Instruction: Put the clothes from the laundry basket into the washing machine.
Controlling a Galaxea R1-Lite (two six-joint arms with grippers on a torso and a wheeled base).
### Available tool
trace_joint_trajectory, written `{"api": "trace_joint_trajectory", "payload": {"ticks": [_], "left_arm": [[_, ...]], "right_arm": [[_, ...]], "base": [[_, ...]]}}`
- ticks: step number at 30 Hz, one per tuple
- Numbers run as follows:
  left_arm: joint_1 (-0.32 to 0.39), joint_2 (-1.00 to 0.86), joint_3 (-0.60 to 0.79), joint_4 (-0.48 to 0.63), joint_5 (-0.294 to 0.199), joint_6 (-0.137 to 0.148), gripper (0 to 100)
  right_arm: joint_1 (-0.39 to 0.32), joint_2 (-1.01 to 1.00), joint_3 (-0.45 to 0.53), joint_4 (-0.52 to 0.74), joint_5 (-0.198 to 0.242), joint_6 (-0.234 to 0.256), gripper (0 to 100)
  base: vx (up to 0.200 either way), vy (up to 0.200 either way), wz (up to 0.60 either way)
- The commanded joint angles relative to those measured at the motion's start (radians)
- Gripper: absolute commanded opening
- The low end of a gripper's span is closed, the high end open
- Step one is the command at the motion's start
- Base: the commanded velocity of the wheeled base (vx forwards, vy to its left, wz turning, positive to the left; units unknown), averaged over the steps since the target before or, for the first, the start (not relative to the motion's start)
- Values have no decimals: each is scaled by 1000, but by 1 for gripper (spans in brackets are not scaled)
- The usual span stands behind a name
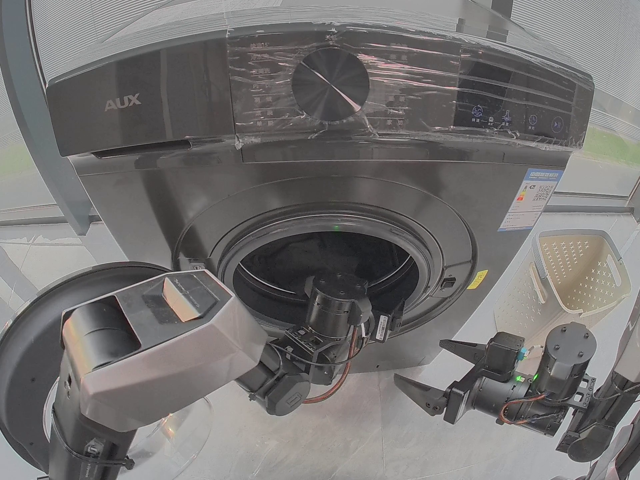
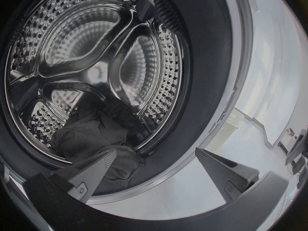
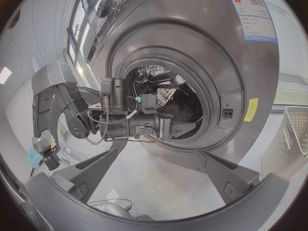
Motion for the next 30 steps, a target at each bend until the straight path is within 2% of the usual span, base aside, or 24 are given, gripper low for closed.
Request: {"api": "trace_joint_trajectory", "payload": {"ticks": [1, 3, 6, 9, 14, 24, 25, 30], "left_arm": [[5, -56, 72, -29, 1, 4, 100], [14, -50, 82, -40, 1, 7, 100], [65, -15, 68, -40, -2, 16, 100], [110, 31, 25, -40, -8, 30, 100], [160, 108, -44, -37, -16, 34, 100], [169, 209, -141, -24, -30, 42, 100], [169, 217, -147, -24, -30, 47, 0], [174, 249, -181, -18, -30, 53, 0]], "right_arm": [[0, -5, 3, 0, 0, 0, 100], [2, -5, 3, 0, 0, 0, 100], [2, -3, 3, 0, -1, 0, 100], [2, -3, 3, 0, -1, 0, 100], [0, -5, 1, 0, 0, 0, 100], [0, -5, 0, -1, 0, 0, 100], [0, -5, 0, -1, 0, 0, 100], [0, -5, -2, -1, 0, 0, 100]], "base": [[0, 0, 0], [0, 0, 0], [0, 0, 0], [0, 0, 0], [0, 0, 0], [0, 0, 0], [0, 0, 0], [0, 0, 0]]}}
